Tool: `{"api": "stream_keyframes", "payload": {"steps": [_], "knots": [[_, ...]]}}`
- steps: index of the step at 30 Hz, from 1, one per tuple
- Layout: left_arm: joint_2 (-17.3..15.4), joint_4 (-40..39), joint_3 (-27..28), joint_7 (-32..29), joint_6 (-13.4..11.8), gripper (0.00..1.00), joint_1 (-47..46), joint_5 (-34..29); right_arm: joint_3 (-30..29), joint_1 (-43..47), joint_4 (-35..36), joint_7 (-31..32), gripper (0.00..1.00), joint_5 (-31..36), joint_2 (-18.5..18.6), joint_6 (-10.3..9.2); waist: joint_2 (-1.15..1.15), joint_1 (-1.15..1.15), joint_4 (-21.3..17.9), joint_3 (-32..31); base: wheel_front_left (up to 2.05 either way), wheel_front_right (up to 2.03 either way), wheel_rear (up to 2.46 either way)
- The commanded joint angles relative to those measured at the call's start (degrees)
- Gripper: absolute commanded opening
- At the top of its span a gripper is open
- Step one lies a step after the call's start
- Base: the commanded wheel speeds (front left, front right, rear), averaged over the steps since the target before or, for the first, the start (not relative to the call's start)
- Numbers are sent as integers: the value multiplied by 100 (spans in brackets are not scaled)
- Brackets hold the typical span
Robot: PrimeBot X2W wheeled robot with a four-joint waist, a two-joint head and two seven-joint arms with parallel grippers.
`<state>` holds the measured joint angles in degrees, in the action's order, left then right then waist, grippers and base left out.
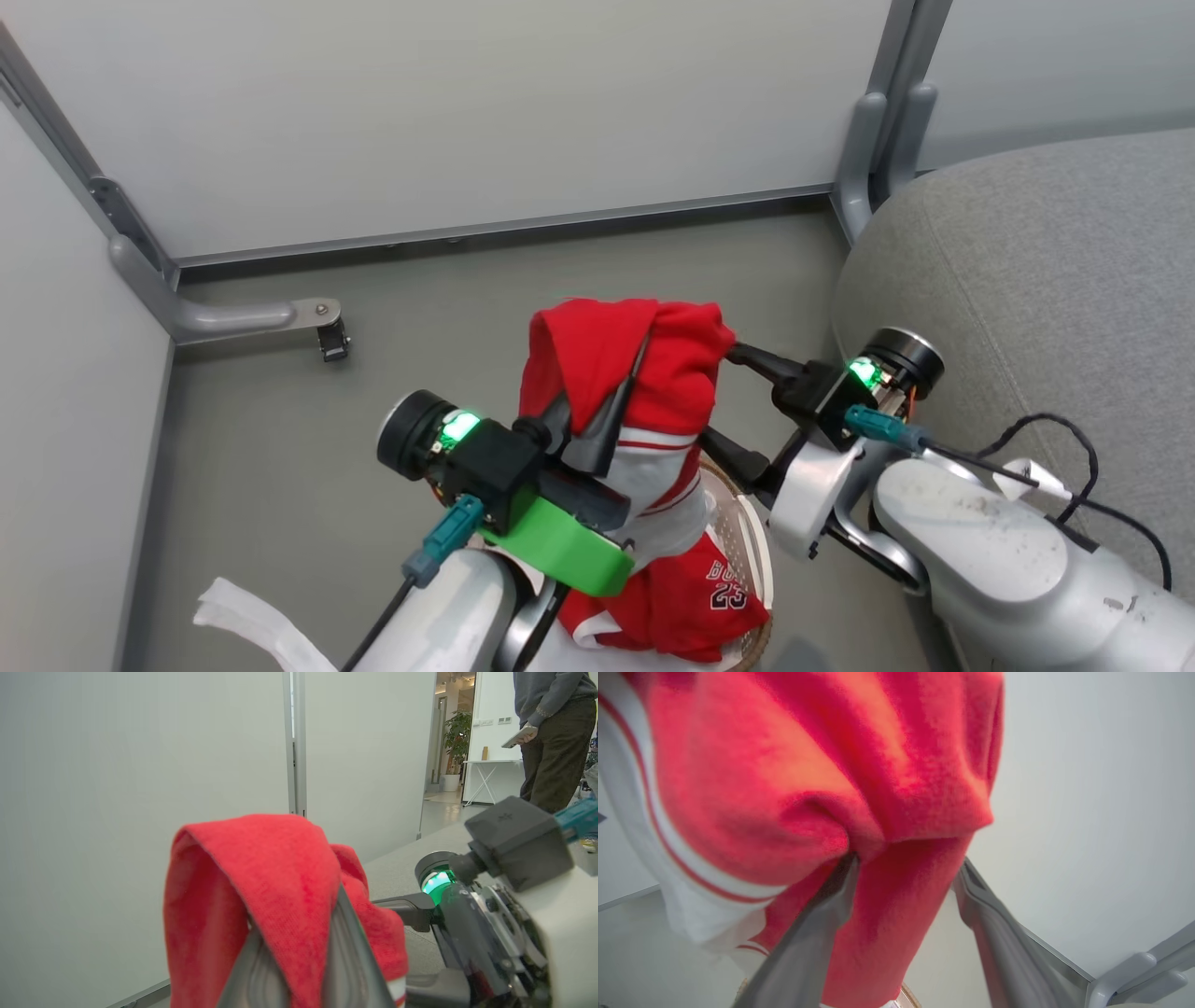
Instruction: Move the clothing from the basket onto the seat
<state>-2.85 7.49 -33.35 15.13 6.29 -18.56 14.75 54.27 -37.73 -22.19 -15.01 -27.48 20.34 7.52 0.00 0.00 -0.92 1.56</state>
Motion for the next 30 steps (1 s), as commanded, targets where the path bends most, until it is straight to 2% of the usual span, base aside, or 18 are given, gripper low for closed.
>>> {"api": "stream_keyframes", "payload": {"steps": [1,6,11,12,13,14,17,18,19,20,21,22,30], "knots": [[-12,3,-45,4,17,0,-105,63,142,-128,-55,-24,100,-99,51,-6,0,0,12,13,0,0,0],[-12,-5,-251,4,39,0,-159,129,827,-448,-271,-20,100,-419,65,-6,0,0,67,52,0,0,0],[-11,-39,-361,4,41,0,-245,182,988,-518,-489,-19,100,-697,-108,-6,0,0,137,105,0,0,0],[-11,-48,-384,3,35,0,-257,194,981,-505,-511,-19,88,-703,-140,-6,0,0,155,119,0,0,0],[-11,-52,-397,4,27,0,-260,214,958,-480,-501,-19,34,-731,-176,-6,0,0,165,127,0,0,0],[-11,-42,-407,3,13,0,-261,220,904,-445,-449,-20,0,-751,-207,-6,0,0,178,137,0,0,0],[-11,-8,-345,3,-55,0,-243,246,683,-350,-367,-19,0,-654,-174,-7,0,0,190,147,0,0,0],[-10,-8,-312,3,-80,15,-226,238,608,-279,-335,-19,0,-621,-170,-7,0,0,183,148,0,0,0],[-10,-4,-289,4,-84,35,-204,229,567,-233,-301,-19,0,-583,-164,-6,0,0,174,148,0,0,0],[-11,14,-268,3,-79,46,-168,212,520,-187,-286,-19,0,-557,-151,-6,0,0,159,146,0,0,0],[-11,22,-255,3,-77,76,-147,198,469,-152,-282,-19,0,-541,-136,-7,0,0,144,145,0,0,0],[-10,66,-248,3,-73,100,-114,198,419,-137,-254,-19,0,-509,-134,-7,0,0,118,147,0,0,0],[-13,264,-177,2,-97,100,-88,130,-357,144,-114,-20,0,-220,-99,-7,0,0,-178,250,0,0,0]]}}
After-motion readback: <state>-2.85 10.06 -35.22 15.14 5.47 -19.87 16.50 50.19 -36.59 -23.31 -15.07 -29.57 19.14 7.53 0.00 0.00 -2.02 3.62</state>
